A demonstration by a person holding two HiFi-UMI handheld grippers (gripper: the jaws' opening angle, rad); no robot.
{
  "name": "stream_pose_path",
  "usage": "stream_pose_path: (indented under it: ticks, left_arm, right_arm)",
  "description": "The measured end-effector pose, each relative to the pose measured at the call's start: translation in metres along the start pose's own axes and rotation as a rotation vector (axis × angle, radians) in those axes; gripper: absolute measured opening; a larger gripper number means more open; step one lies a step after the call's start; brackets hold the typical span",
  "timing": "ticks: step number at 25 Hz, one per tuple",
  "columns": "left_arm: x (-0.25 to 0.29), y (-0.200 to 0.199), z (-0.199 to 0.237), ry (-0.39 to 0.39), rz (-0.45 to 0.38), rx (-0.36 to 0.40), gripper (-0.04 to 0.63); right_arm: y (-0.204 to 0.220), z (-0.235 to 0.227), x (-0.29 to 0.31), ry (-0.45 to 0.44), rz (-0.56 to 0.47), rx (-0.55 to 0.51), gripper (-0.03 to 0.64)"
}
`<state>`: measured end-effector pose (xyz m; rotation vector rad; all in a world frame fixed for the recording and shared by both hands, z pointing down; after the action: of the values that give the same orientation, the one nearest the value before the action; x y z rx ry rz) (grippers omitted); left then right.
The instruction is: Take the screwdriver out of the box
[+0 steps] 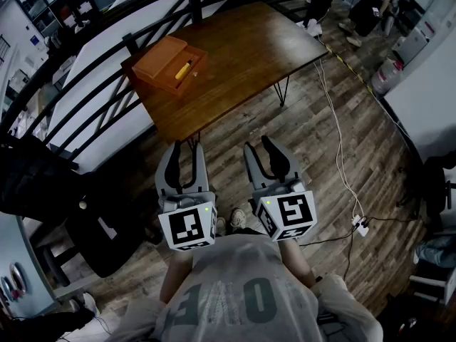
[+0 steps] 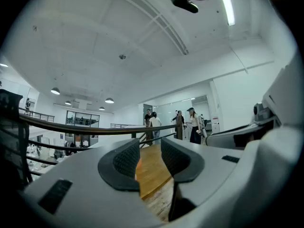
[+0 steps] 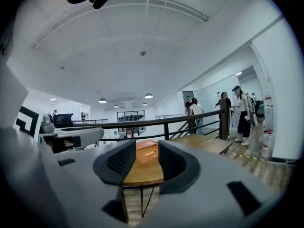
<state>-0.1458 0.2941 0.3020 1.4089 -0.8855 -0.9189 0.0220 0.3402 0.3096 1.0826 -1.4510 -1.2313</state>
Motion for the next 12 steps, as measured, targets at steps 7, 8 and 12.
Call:
stream_pose_path:
  ticks: [7,8,12]
  left_arm:
    - [-0.0019,-0.0013,-0.0048,0.008,-0.003,0.006,0.138]
    - [-0.0016,-0.0008,-0.0056,0.008,-0.001,0.007,0.138]
    - [0.0019,0.0002,-0.0072,0.006,0.005,0.01,0.138]
  right_arm:
    - [0.002,-0.0032,-0.0036,0.0,0.002,0.011,0.154]
    - [0.002,-0.0039,-0.0036,-0.001,0.003,0.012,0.155]
    - [0.0013,-0.008,-0.0019,-0.009,-0.003,0.027,0.155]
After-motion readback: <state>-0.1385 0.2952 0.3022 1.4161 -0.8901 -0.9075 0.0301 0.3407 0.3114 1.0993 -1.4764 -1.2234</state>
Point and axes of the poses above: the fingertips, and each gripper's own axes: x forward along the fingers, z to its left, y out of its underside, the point moved 6 cm from there along -x, backward along the fingers, and after that the axes turned 4 degrees about -y, right-handed, at the moved point
